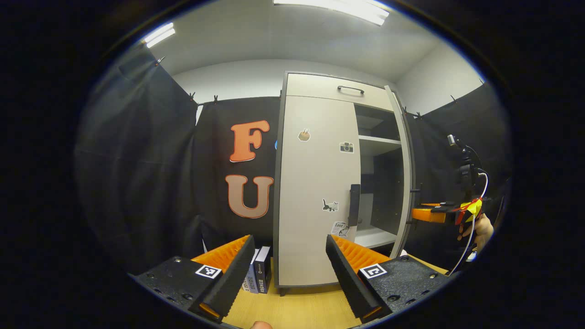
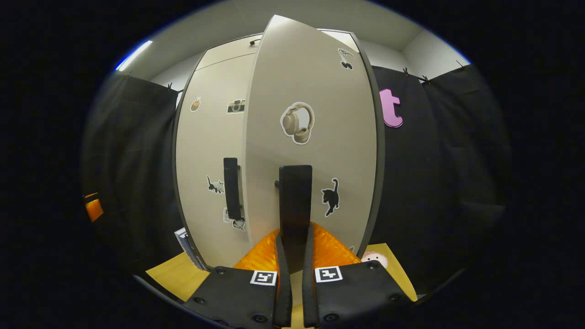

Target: Open the right door of the double-door shoe cabinet with the right hand, and open the left door with the left hand.

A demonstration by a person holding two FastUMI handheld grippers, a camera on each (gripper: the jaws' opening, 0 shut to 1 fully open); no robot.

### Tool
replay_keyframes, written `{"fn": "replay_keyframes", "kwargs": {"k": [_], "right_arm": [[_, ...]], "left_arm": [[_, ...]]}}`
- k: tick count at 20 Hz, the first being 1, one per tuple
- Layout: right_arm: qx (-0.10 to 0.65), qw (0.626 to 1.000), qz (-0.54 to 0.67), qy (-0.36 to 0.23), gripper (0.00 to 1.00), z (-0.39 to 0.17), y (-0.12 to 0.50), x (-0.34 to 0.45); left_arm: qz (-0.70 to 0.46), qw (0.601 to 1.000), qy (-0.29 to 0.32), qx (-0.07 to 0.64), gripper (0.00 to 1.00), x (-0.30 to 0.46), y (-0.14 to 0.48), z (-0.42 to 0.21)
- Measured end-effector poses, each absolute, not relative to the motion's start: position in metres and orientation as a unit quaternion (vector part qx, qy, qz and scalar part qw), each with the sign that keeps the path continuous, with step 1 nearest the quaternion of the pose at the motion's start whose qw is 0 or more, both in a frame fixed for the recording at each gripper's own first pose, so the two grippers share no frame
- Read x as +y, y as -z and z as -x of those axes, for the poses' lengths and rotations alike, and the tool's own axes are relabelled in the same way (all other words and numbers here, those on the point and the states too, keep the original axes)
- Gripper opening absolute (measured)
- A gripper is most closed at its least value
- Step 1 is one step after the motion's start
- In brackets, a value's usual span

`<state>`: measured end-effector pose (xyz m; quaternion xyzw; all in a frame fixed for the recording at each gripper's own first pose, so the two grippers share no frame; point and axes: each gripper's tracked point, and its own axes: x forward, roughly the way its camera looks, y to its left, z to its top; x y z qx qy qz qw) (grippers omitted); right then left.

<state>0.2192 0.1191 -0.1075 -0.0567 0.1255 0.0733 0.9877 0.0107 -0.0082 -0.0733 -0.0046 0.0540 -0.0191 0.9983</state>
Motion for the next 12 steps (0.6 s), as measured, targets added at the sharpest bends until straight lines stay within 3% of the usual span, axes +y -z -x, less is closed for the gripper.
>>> {"fn": "replay_keyframes", "kwargs": {"k": [6,8,12], "right_arm": [[0.121,0.989,0.055,-0.064,0.17,-0.212,0.104,0.106],[0.118,0.990,0.053,-0.058,0.17,-0.210,0.103,0.102],[0.112,0.991,0.062,-0.045,0.16,-0.209,0.100,0.092]], "left_arm": [[0.002,0.998,0.027,0.054,0.92,-0.026,0.070,-0.007],[0.001,0.998,0.031,0.054,0.97,-0.033,0.070,-0.007],[0.000,0.998,0.041,0.055,0.97,-0.048,0.069,-0.006]]}}
